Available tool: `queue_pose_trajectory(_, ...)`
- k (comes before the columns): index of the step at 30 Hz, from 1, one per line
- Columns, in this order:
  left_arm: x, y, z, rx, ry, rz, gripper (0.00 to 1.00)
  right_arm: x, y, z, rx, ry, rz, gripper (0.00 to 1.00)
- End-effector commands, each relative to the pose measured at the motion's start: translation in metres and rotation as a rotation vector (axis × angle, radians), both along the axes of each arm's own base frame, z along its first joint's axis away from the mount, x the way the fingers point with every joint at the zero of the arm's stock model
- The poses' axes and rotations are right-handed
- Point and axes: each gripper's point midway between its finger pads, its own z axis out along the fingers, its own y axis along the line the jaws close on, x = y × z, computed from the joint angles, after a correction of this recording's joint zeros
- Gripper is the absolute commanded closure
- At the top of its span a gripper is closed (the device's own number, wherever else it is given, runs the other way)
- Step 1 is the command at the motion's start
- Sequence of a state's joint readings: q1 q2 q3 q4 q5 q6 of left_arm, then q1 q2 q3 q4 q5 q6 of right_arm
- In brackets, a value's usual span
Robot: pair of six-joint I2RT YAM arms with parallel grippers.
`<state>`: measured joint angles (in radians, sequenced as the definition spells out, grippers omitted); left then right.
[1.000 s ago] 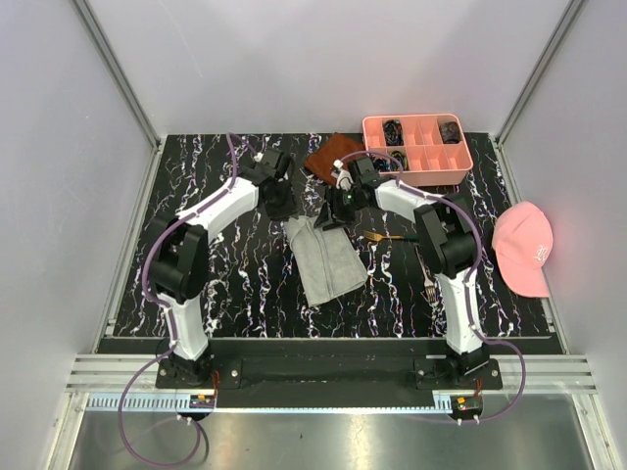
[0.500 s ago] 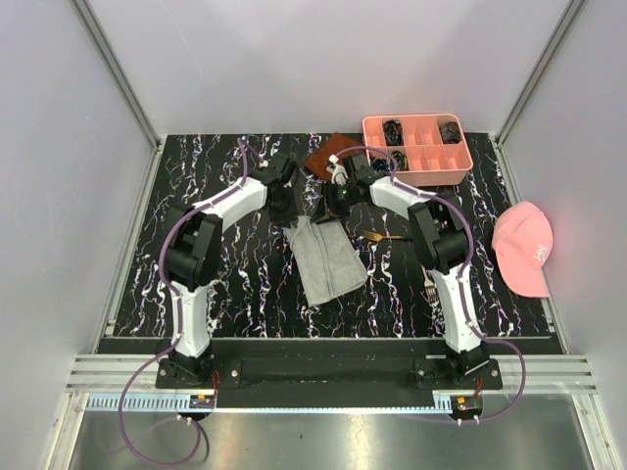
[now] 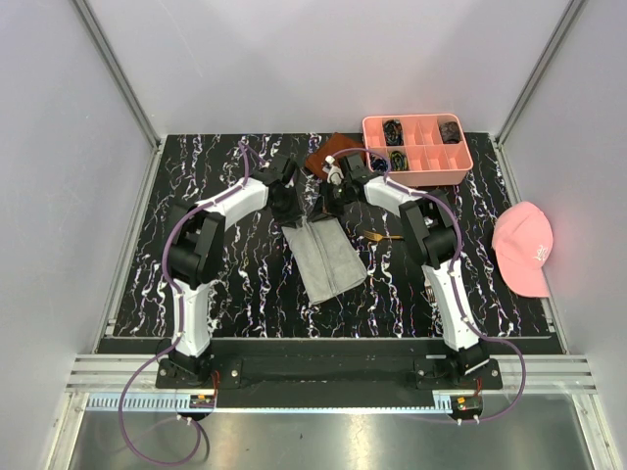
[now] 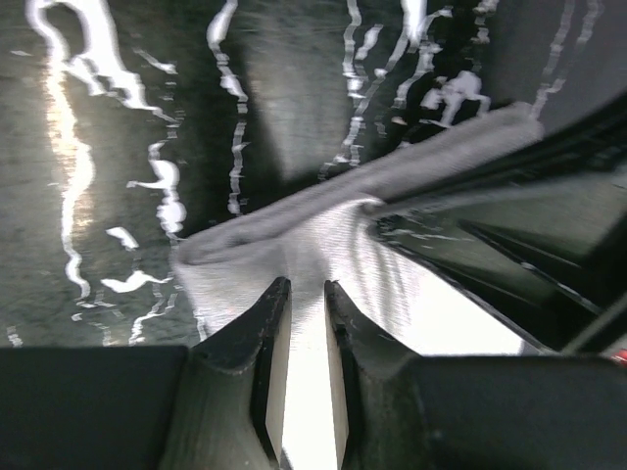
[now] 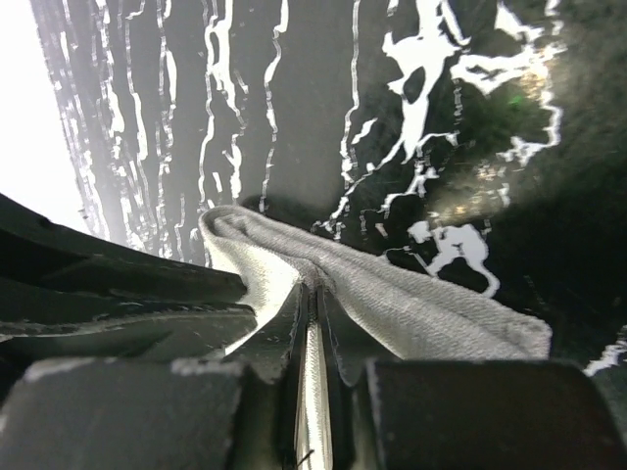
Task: Fold the napkin into a case and place the utensils inside
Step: Smooth out the 2/3-rectangle-folded napkin at the center of the board.
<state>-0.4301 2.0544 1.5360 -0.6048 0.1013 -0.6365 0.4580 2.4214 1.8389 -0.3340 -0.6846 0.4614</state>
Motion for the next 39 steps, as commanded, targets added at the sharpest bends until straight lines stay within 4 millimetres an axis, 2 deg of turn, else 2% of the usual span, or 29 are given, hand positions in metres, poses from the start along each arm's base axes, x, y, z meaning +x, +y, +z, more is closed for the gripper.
queue_pose_trajectory(1,0.009,-0.015,0.017,-0.068,-0.05,-0.008,0.77,0.006,0.013,0.018,0.062,-0.03,0.02,0.89)
queue_pose_trajectory(4,0.012,-0.007,0.026,-0.037,-0.089,0.007,0.74,0.004,0.01,0.025,0.058,-0.039,0.019,0.85)
queue_pose_trajectory(6,0.013,-0.004,0.033,-0.023,-0.111,0.005,0.67,0.002,0.005,0.029,0.048,-0.041,0.006,0.71)
queue_pose_trajectory(9,0.013,0.001,0.031,0.005,-0.111,-0.004,0.64,0.001,-0.002,0.036,0.044,-0.045,-0.009,0.61)
queue_pose_trajectory(14,0.009,0.001,0.027,0.019,-0.093,-0.013,0.63,-0.002,-0.012,0.041,0.042,-0.033,-0.024,0.55)
queue_pose_trajectory(18,0.013,-0.01,0.038,0.001,-0.12,-0.028,0.63,-0.005,-0.026,0.044,0.022,-0.032,-0.057,0.55)
queue_pose_trajectory(20,0.013,-0.018,0.038,-0.019,-0.113,-0.033,0.62,-0.006,-0.032,0.044,0.005,-0.035,-0.075,0.57)
queue_pose_trajectory(22,0.016,-0.026,0.041,-0.051,-0.109,-0.023,0.6,-0.007,-0.034,0.044,0.005,-0.035,-0.079,0.69)
queue_pose_trajectory(26,0.018,-0.036,0.032,-0.077,-0.076,-0.012,0.59,-0.01,-0.037,0.029,-0.004,0.001,-0.081,0.83)
queue_pose_trajectory(31,0.023,-0.034,0.019,-0.039,-0.069,0.022,0.62,-0.009,-0.037,0.022,0.004,0.014,-0.085,0.93)
queue_pose_trajectory(39,0.026,-0.031,0.014,0.021,-0.081,0.027,0.69,-0.008,-0.036,0.016,0.003,0.029,-0.09,0.97)
